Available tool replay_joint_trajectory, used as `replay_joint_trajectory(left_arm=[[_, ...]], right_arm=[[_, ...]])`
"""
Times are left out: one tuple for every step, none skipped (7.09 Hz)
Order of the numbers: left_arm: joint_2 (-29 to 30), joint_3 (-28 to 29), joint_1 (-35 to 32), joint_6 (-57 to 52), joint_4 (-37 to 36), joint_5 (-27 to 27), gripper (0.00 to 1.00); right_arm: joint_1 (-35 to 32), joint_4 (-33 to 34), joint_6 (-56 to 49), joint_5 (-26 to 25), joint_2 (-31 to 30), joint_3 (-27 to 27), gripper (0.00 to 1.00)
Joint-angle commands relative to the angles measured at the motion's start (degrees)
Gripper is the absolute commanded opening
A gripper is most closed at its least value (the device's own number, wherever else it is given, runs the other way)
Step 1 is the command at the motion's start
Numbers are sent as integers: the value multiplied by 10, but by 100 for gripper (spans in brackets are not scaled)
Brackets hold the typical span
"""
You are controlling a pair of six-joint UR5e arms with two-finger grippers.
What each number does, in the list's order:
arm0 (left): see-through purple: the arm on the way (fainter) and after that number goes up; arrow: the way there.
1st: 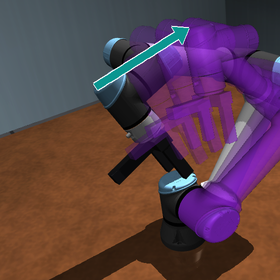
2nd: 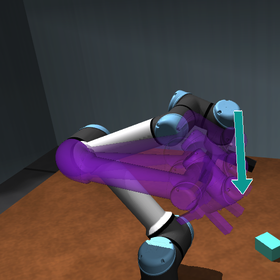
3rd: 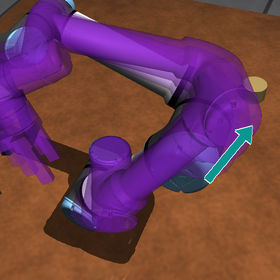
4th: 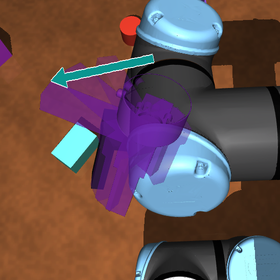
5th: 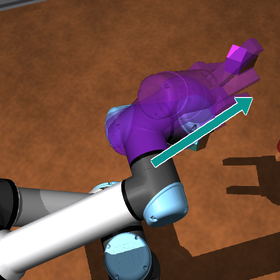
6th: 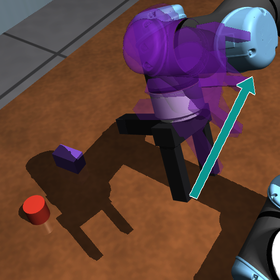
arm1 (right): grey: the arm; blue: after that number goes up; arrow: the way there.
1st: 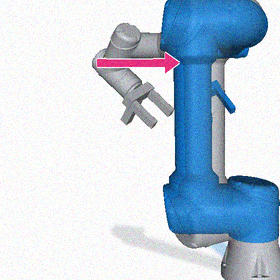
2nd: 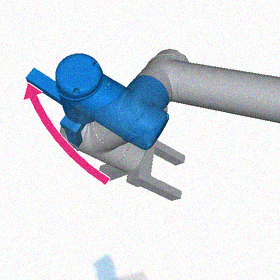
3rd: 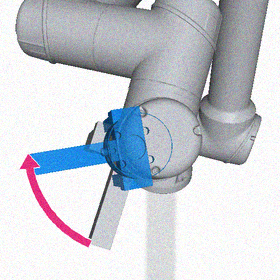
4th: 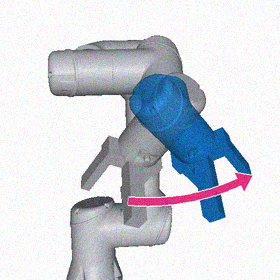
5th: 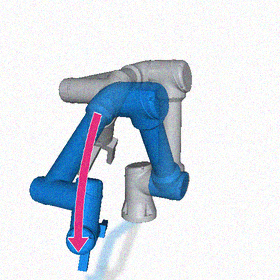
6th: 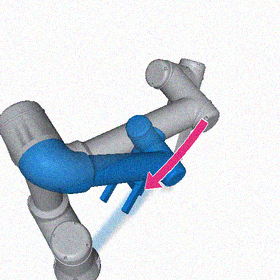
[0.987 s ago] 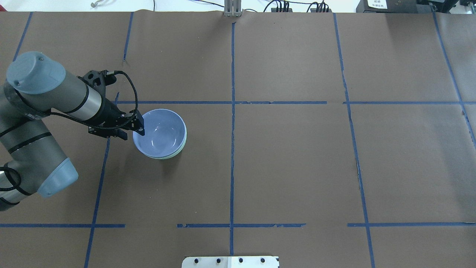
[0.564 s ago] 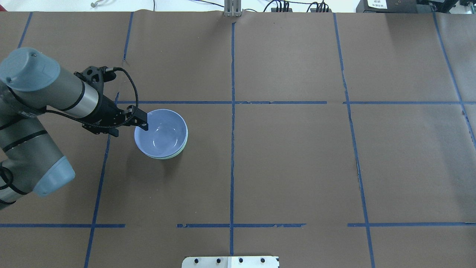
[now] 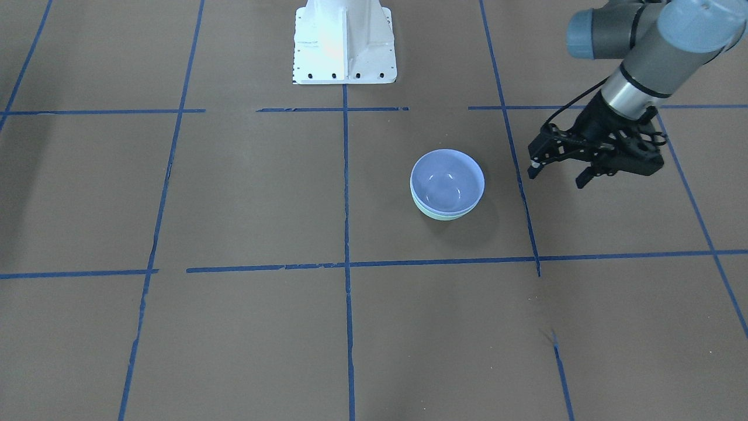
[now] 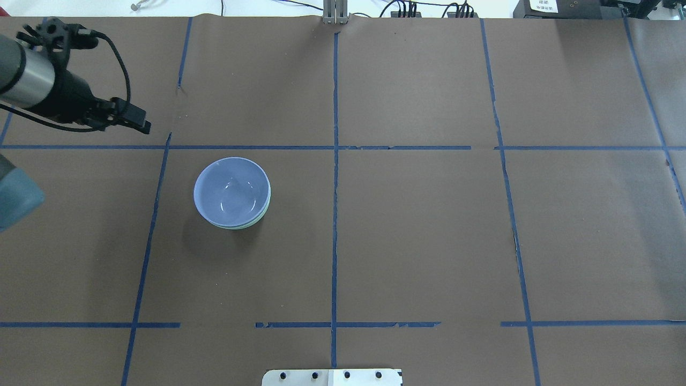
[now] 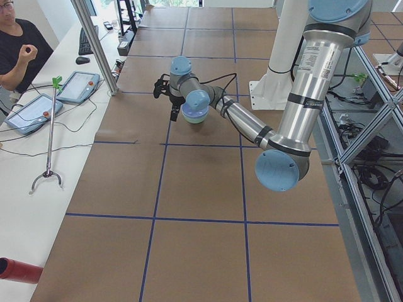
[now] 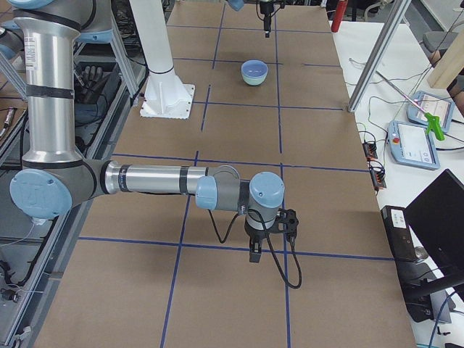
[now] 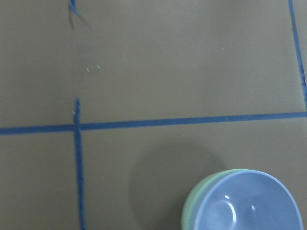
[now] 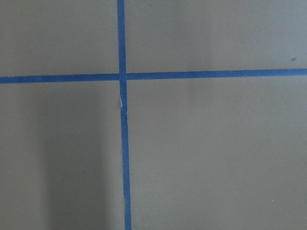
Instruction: Stack blue bowl on green bowl
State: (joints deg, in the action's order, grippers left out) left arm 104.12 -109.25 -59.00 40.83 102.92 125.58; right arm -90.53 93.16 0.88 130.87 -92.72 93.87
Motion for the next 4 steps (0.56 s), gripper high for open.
replay_joint_trajectory(left_arm=[[-56, -3, -86, -212, -47, 2, 100], [-84, 6, -157, -245, -59, 17, 100], [-117, 31, -198, -309, -70, 54, 100], [-124, 75, -246, -389, -80, 57, 100]], right_arm=[[-1, 0, 0, 0, 0, 0, 100], [0, 0, 0, 0, 0, 0, 100], [-1, 0, 0, 0, 0, 0, 100], [-1, 0, 0, 0, 0, 0, 100]])
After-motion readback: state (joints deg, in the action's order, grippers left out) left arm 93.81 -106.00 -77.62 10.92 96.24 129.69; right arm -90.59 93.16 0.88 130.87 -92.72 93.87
